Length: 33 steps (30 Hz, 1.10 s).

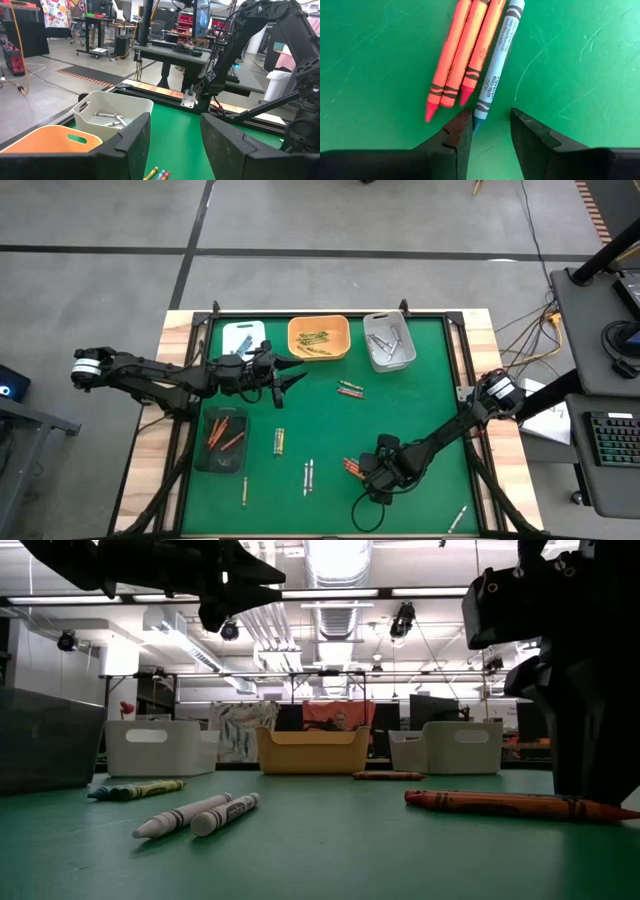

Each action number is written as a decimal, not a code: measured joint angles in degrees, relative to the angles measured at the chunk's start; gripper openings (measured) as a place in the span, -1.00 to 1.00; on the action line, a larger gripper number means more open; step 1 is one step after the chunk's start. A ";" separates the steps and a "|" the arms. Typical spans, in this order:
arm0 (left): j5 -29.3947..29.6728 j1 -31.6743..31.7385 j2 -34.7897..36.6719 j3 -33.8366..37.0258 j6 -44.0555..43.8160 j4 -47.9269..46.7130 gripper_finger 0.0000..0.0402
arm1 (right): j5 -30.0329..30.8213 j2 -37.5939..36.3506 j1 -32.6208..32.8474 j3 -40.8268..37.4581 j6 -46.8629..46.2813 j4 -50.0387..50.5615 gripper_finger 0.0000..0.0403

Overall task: Sort crayons
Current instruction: Put the blue crayon into the white bin

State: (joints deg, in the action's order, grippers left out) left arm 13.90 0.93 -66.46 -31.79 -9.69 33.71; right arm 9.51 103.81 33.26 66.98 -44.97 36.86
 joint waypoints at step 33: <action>-19.02 -1.26 -3.27 0.00 3.85 4.61 -0.22 | 28.07 -15.73 -5.15 -4.67 9.70 -0.22 -0.96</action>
State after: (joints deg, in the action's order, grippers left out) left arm -5.11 -0.33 -69.72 -31.79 -5.85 38.32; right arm 37.58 88.08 28.11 62.30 -35.27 36.64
